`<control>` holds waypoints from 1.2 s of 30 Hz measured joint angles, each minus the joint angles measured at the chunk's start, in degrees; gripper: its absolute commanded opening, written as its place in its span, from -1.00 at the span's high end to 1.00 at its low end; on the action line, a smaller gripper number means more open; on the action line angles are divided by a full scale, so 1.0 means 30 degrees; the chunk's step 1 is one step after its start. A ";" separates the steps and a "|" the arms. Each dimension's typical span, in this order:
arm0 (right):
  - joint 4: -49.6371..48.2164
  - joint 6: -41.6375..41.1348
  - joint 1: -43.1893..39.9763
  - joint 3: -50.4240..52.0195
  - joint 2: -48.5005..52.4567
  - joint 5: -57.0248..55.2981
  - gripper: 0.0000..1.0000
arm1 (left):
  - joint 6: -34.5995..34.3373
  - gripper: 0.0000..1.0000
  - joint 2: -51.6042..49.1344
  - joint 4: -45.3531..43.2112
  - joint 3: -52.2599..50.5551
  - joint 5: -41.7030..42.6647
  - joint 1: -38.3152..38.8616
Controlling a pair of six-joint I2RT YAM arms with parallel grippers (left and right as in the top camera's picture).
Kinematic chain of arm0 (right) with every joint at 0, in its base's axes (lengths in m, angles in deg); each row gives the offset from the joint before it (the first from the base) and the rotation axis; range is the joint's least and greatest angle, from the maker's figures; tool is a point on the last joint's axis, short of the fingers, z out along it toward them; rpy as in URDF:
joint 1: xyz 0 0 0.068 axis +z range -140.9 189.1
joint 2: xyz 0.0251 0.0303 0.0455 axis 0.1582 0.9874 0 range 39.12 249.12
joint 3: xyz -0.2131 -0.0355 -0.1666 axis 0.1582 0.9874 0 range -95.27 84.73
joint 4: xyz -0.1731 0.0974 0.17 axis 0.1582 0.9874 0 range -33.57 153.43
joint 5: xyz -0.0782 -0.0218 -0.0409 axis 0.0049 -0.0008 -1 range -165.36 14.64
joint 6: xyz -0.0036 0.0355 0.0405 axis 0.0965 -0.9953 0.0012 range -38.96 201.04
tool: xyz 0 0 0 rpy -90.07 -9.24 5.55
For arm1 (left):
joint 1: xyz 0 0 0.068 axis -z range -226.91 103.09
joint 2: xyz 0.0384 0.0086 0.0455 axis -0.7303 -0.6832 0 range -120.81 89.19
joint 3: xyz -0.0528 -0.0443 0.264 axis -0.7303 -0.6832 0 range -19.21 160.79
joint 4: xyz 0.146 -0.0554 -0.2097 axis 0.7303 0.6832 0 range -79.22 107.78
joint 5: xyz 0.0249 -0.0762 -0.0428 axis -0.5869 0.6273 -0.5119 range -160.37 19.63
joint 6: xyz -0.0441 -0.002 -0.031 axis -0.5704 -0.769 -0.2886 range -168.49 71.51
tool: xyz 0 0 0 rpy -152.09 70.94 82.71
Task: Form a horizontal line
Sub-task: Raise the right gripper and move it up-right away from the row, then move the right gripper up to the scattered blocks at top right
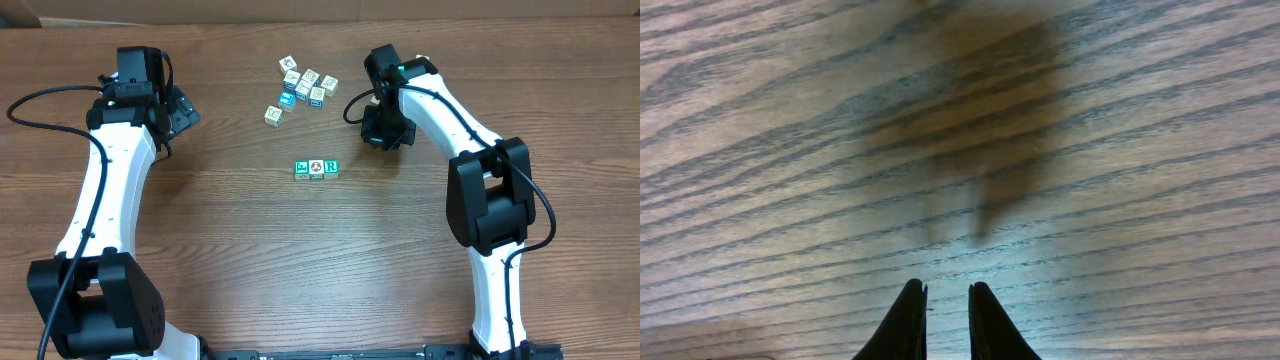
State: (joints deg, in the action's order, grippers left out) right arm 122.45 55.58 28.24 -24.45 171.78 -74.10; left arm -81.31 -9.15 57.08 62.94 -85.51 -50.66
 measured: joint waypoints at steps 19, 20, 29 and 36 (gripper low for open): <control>0.3869 -0.0029 -0.0430 -0.6033 0.0321 -0.0007 0.51 | 0.0000 -0.99 0.0000 0.0000 0.0000 0.0000 0.0000; 0.4153 -0.0007 -0.0517 -0.7016 0.0321 0.0007 0.45 | 0.0000 -0.99 0.0000 0.0000 0.0000 0.0000 0.0000; 0.3526 -0.0066 -0.0772 -0.9122 0.0233 -0.0124 -0.84 | 0.0000 -1.00 0.0000 0.0000 0.0000 0.0000 0.0000; 0.2441 0.0066 -0.0758 -0.9092 0.0233 -0.0510 -1.00 | 0.0000 -1.00 0.0000 0.0000 0.0000 0.0000 0.0000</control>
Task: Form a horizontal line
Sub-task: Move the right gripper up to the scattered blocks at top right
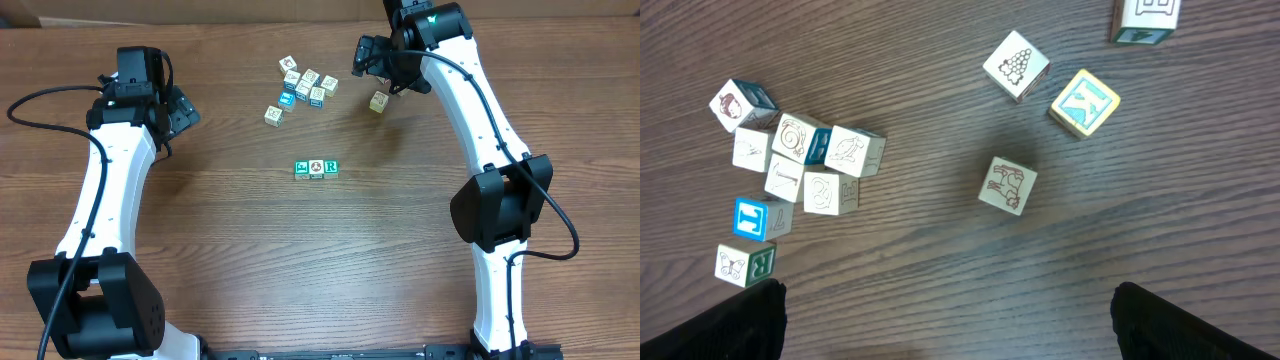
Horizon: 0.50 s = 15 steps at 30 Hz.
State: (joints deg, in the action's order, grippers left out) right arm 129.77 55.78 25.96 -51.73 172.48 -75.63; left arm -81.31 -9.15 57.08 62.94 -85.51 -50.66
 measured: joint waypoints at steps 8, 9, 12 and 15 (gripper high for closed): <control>-0.0576 0.0000 0.0000 0.0000 0.0000 -0.0051 -1.00 | 0.0000 -0.99 0.0000 0.0000 0.0000 0.0000 0.0000; -0.0634 -0.0007 0.0000 0.0000 0.0000 -0.0051 -1.00 | 0.0000 -0.99 0.0000 0.0000 0.0000 0.0000 0.0000; -0.0736 0.0000 0.0000 0.0000 0.0000 -0.0058 -1.00 | 0.0000 -0.99 0.0000 0.0000 0.0000 0.0000 0.0000; -0.0758 -0.0015 0.0000 0.0000 0.0000 -0.0138 -1.00 | 0.0000 -0.99 0.0000 0.0000 0.0000 0.0000 0.0000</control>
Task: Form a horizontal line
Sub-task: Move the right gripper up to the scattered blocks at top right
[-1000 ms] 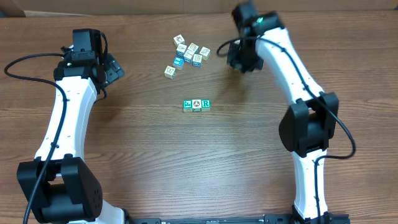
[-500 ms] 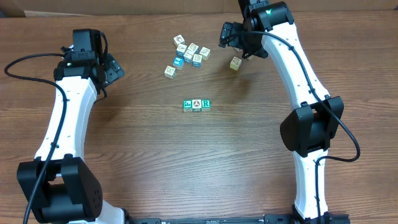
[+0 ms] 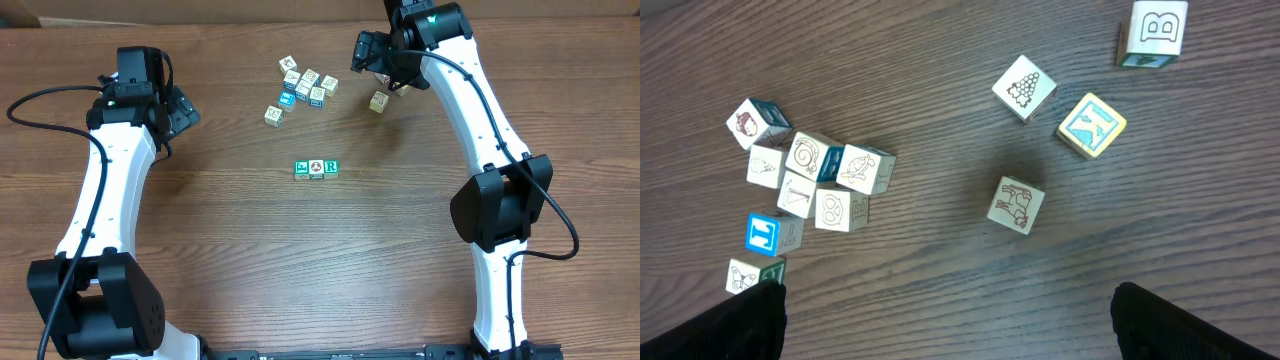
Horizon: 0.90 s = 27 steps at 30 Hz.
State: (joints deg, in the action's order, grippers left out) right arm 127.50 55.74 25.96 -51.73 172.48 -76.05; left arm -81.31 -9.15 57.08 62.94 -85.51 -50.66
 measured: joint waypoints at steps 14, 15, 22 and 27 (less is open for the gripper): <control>0.0036 -0.2834 0.0000 0.0109 0.0000 -0.2499 -0.96 | 0.0000 -0.99 0.0000 0.0000 0.0000 0.0000 0.0000; -0.0015 -0.3082 0.0000 0.0197 0.0000 -0.2586 -0.96 | 0.0000 -0.99 0.0000 0.0000 0.0000 0.0000 0.0000; -0.1960 -0.4357 0.0000 0.1989 0.0000 -0.2922 -0.99 | 0.0000 -0.99 0.0000 0.0000 0.0000 0.0000 0.0000; -0.3993 -0.4787 0.0000 0.3767 0.0000 -0.2922 -1.00 | 0.0000 -0.99 0.0000 0.0000 0.0000 0.0000 0.0000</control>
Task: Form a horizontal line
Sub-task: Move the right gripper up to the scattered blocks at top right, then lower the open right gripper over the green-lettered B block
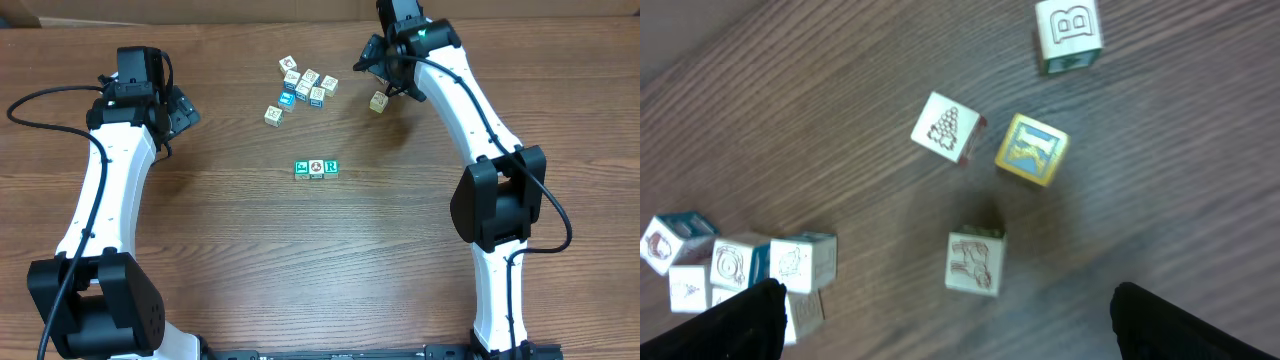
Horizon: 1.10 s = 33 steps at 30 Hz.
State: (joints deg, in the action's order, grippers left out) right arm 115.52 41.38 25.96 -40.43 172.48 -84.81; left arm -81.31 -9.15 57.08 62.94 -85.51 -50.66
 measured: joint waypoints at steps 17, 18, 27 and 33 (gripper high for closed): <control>-0.5253 -0.0845 0.0000 0.4976 0.0000 -0.0015 -0.59 | -0.0007 -0.99 0.0000 0.0000 0.0000 0.0000 0.0000; -0.5297 -0.0903 0.0000 0.5064 0.0000 -0.0007 -0.57 | 0.0000 -1.00 0.0000 0.0000 0.0000 0.0000 0.0000; -0.5632 -0.1144 0.0000 0.5501 0.0000 -0.0029 -0.38 | 0.0000 -0.99 0.0000 0.0000 0.0000 0.0000 0.0000; -0.5319 -0.1224 0.0000 0.5523 0.0000 0.0007 -0.05 | 0.0000 -0.99 0.0000 0.0000 0.0000 0.0000 0.0000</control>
State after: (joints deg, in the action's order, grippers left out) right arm 99.57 37.70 25.96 -23.86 172.48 -84.79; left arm -81.31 -9.15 57.08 62.94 -85.51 -50.66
